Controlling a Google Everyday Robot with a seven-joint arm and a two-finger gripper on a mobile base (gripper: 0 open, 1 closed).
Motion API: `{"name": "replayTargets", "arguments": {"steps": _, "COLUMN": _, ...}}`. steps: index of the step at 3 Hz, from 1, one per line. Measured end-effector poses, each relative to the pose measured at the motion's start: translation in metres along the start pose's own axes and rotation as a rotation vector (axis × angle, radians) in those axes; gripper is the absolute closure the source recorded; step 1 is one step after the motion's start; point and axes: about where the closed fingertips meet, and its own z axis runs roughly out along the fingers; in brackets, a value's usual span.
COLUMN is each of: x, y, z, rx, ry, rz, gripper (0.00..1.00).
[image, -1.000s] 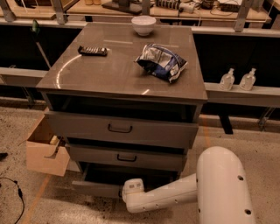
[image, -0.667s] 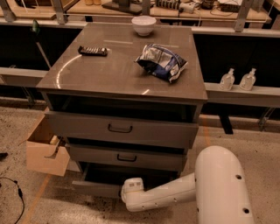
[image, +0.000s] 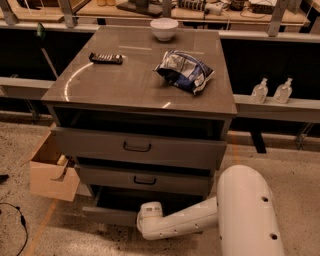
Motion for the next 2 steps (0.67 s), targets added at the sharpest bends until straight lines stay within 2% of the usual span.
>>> {"name": "replayTargets", "arguments": {"steps": 1, "x": -0.0002, "y": 0.0034, "z": 0.0046, "rx": -0.015, "ry": 0.006, "rz": 0.002, "gripper": 0.79}}
{"name": "replayTargets", "arguments": {"steps": 2, "x": 0.0012, "y": 0.0076, "z": 0.0105, "rx": -0.024, "ry": 0.02, "rz": 0.005, "gripper": 0.5}}
